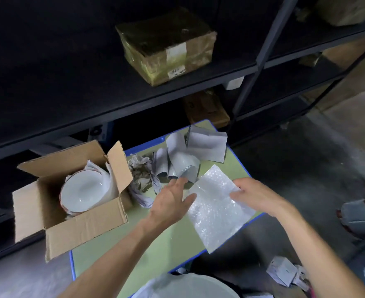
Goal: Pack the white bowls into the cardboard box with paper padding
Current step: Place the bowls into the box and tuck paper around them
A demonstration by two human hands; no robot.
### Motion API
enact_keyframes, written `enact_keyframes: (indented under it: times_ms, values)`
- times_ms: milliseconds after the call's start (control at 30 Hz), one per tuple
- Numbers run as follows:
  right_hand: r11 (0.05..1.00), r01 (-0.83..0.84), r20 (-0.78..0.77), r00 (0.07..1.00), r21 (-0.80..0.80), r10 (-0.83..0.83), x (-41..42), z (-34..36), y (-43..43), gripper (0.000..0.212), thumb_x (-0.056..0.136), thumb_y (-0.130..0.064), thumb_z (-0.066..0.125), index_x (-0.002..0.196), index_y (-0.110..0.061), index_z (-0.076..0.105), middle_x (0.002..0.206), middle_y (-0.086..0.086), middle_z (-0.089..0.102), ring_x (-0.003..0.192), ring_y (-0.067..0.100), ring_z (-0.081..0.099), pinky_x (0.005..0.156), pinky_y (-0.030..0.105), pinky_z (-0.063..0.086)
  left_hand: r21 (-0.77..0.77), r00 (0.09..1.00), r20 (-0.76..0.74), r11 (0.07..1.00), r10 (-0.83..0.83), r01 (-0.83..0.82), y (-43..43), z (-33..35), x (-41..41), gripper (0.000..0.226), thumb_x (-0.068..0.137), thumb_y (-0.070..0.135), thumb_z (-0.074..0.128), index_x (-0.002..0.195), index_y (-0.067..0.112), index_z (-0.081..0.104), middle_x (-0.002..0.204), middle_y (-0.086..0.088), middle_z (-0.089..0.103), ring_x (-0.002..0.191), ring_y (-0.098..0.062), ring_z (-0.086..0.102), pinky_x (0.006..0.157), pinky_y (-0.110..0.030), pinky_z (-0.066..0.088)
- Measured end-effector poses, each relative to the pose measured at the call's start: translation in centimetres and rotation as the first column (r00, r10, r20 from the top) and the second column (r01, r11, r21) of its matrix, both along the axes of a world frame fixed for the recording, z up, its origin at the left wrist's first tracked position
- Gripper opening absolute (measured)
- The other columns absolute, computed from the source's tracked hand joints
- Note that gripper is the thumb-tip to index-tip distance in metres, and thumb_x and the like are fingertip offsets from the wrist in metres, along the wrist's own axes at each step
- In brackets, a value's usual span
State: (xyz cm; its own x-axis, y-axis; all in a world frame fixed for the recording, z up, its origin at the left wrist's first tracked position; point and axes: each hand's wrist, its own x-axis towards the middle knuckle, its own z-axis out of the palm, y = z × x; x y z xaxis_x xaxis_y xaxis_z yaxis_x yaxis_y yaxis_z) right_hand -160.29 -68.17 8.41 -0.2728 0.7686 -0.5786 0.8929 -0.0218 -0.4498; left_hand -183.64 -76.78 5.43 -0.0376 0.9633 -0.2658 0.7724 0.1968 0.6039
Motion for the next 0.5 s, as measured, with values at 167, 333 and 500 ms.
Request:
enact_keyframes:
  times_ms: [167,333,500]
  values:
    - [0.983,-0.181,-0.167,0.971,-0.039,0.172,-3.1,4.8,0.1,0.025,0.082,-0.033,0.06,0.069,-0.016,0.047,0.062,-0.013,0.042,0.056,0.008,0.038,0.055,0.029,0.03,0.151,0.996,0.084,0.988,-0.023,0.01,0.1,4.2,-1.4,0.036,0.092,0.048,0.061,0.117,0.023,0.054,0.091,0.006,0.059,0.083,-0.017,0.055,0.069,-0.032,0.04]
    - [0.977,-0.205,-0.328,0.92,0.061,0.213,-7.8,7.2,-0.5,0.019,0.086,-0.031,0.071,0.075,-0.02,0.061,0.067,-0.014,0.055,0.06,0.003,0.05,0.056,0.019,0.035,0.2,0.958,0.223,0.954,0.179,-0.224,-1.1,6.3,-5.4,0.039,0.089,0.033,0.066,0.064,0.022,0.038,0.059,0.005,0.041,0.056,-0.01,0.039,0.05,-0.024,0.027]
    - [0.995,-0.103,-0.595,0.798,0.019,0.094,-12.5,7.8,-1.4,0.008,0.089,-0.024,0.074,0.097,-0.024,0.071,0.087,-0.011,0.075,0.077,0.002,0.07,0.062,0.012,0.049,0.161,0.848,0.34,0.863,0.406,-0.478,-4.3,7.5,-11.3,0.028,0.091,0.036,0.064,0.072,0.021,0.05,0.06,0.013,0.053,0.055,-0.003,0.048,0.054,-0.027,0.036]
